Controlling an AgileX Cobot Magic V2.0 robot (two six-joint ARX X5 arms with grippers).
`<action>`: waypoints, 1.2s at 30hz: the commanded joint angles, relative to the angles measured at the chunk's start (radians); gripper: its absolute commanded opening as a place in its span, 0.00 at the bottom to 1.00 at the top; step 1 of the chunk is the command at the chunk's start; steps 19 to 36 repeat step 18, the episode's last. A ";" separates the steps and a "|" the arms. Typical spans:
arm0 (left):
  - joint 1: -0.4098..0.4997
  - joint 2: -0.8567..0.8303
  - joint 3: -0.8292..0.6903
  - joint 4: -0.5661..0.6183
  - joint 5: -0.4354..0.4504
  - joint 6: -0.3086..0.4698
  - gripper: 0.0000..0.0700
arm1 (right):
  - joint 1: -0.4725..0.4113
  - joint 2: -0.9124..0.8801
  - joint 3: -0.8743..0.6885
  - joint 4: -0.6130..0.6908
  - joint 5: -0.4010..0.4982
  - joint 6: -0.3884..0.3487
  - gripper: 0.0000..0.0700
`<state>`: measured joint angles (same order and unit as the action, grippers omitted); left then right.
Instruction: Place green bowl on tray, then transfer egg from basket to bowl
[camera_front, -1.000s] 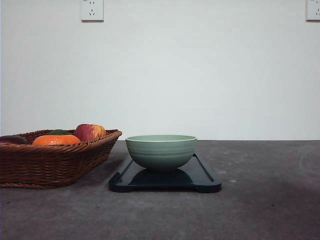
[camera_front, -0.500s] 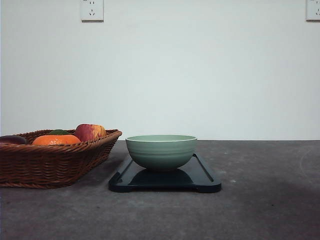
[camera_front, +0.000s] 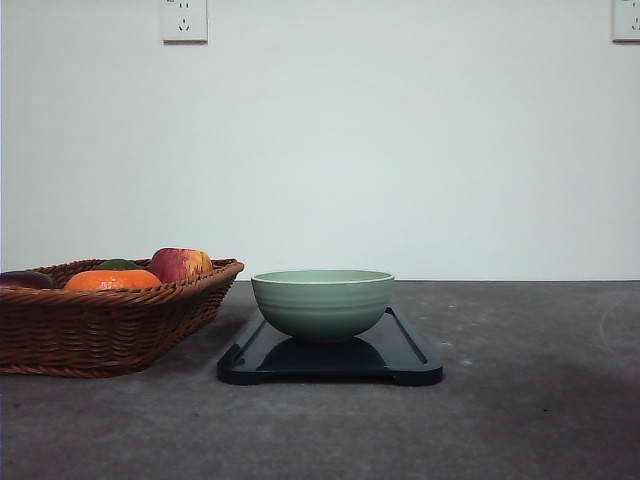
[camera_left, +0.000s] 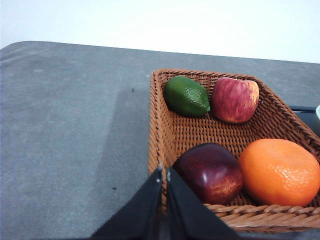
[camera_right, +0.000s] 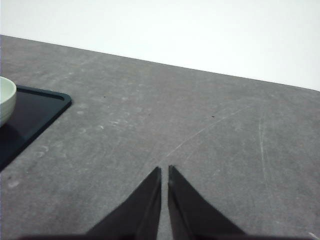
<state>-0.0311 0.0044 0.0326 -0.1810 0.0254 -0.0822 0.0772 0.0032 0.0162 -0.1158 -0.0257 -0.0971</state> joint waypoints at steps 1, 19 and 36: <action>0.000 0.000 -0.019 -0.006 0.000 -0.005 0.00 | 0.000 0.000 -0.004 0.011 0.001 0.011 0.02; 0.000 0.000 -0.019 -0.006 0.000 -0.005 0.00 | 0.000 0.000 -0.004 0.011 0.001 0.011 0.02; 0.000 0.000 -0.019 -0.006 0.000 -0.005 0.00 | 0.000 0.000 -0.004 0.011 0.001 0.011 0.02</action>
